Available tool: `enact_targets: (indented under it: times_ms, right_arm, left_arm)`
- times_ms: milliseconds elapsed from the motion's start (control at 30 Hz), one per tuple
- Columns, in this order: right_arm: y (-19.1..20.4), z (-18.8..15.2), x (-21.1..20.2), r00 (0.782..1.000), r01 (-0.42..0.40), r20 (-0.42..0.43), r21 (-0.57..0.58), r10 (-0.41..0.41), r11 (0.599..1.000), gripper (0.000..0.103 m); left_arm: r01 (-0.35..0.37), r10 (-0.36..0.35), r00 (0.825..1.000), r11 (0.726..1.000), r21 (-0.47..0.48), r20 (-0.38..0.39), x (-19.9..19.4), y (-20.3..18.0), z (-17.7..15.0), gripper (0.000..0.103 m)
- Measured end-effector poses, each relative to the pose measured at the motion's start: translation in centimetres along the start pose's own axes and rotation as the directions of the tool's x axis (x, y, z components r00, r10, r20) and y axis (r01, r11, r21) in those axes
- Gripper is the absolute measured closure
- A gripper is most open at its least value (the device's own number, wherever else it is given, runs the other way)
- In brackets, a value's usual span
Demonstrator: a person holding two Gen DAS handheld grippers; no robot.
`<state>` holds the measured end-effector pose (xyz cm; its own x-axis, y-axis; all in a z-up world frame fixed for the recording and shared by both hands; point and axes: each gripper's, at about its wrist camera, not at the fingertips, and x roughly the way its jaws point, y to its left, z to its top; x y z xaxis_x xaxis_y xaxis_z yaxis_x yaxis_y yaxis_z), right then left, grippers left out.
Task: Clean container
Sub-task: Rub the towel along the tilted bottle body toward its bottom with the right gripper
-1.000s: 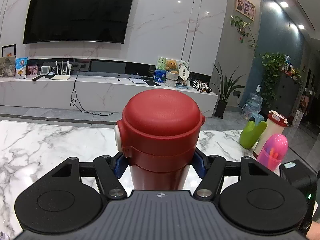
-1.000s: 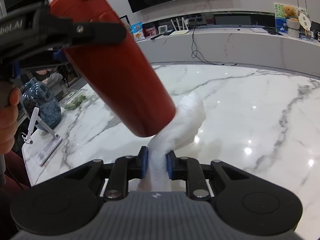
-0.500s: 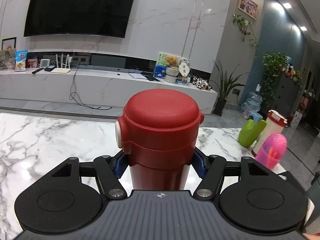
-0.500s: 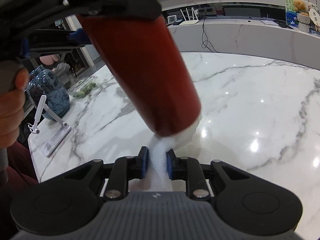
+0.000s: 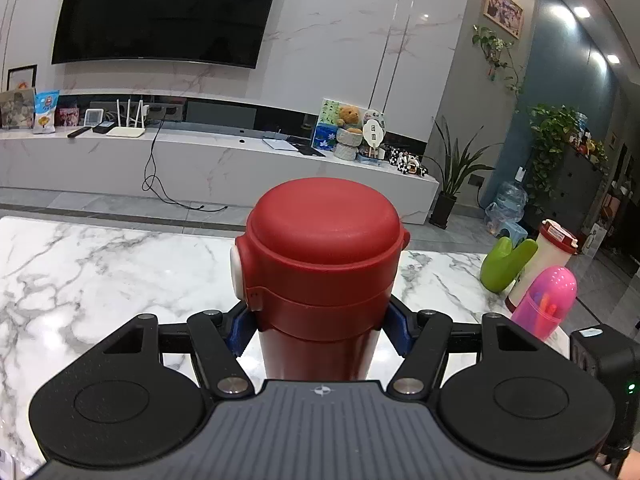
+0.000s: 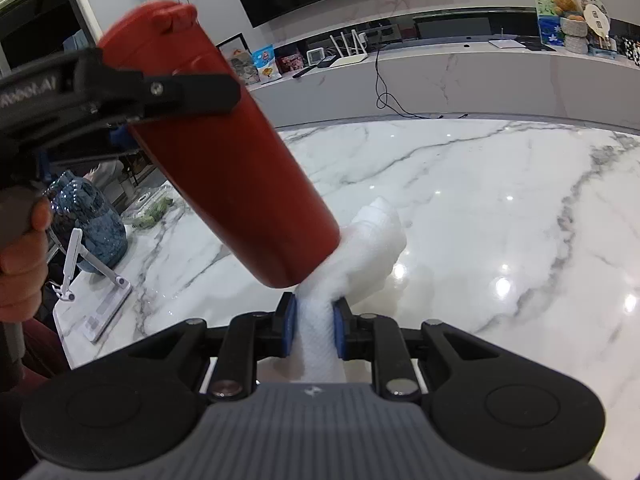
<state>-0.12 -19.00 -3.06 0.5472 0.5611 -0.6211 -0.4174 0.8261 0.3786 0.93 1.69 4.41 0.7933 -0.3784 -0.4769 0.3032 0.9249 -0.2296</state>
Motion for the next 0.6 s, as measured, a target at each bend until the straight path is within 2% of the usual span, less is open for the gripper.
enact_targets:
  times_ms: [333,600]
  right_arm:
    - [1.5,-0.7,2.1,0.998,-0.059,-0.023,-0.04,0.058,0.997,0.081]
    - [2.5,-1.0,1.9,0.994,-0.097,-0.057,-0.045,0.094,0.994,0.081]
  left_arm:
    - [0.04,-0.041,0.999,0.999,-0.029,-0.013,0.3,0.0,0.0,0.041]
    - [-0.017,0.017,1.0,1.0,0.017,0.001,0.3,-0.3,-0.2,0.041]
